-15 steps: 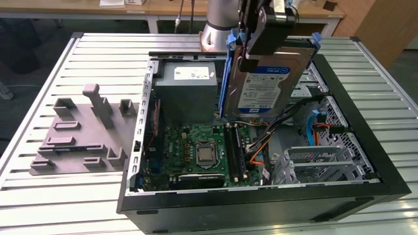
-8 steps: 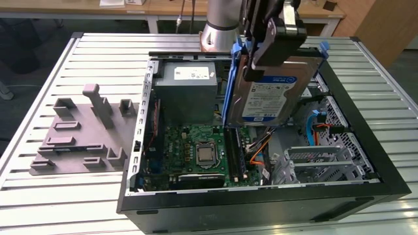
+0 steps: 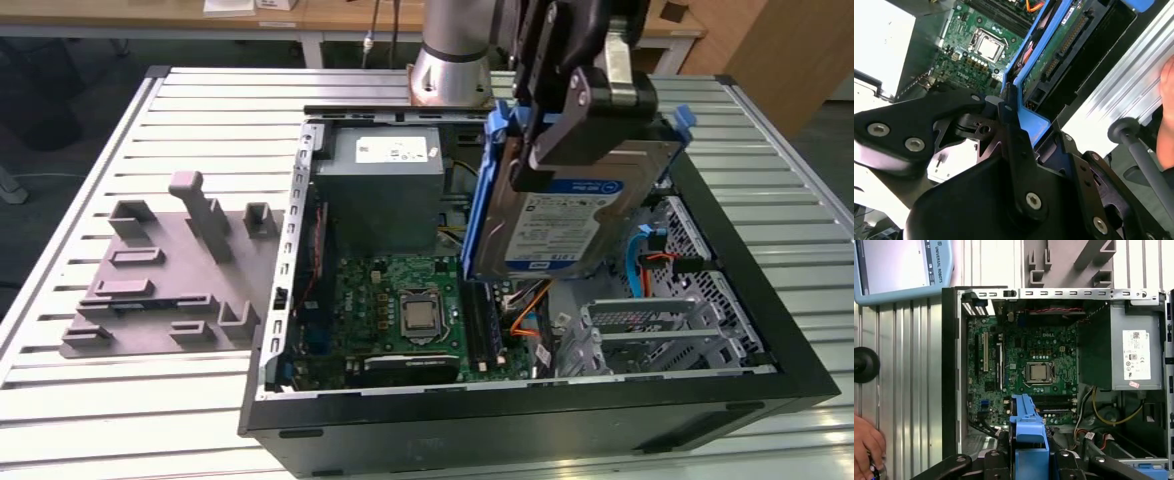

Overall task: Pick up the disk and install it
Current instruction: 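Insert the disk into the insertion slot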

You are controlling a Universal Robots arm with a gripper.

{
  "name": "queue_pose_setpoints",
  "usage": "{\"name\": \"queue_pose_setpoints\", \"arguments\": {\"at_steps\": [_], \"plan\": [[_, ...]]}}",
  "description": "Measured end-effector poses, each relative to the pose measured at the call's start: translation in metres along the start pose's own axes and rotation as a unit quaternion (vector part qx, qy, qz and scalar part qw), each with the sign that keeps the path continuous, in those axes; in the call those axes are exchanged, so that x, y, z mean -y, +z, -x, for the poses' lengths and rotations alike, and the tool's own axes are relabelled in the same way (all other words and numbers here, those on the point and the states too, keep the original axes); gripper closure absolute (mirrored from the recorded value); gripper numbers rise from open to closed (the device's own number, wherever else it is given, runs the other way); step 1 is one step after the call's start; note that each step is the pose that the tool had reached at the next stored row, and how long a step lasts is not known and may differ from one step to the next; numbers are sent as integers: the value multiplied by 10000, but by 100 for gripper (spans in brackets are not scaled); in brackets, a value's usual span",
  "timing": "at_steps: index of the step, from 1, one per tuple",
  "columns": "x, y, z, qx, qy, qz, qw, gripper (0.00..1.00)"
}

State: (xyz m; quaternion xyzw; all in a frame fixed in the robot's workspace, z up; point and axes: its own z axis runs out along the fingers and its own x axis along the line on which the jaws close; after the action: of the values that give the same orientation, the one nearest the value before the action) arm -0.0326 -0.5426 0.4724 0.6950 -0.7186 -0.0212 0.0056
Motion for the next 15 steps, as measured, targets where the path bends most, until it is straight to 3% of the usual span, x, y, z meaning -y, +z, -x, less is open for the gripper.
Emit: {"name": "queue_pose_setpoints", "arguments": {"at_steps": [8,15], "plan": [[163,10,-36,-1,0,0,10000,64],[209,39,-201,-1,0,0,10000,64]]}}
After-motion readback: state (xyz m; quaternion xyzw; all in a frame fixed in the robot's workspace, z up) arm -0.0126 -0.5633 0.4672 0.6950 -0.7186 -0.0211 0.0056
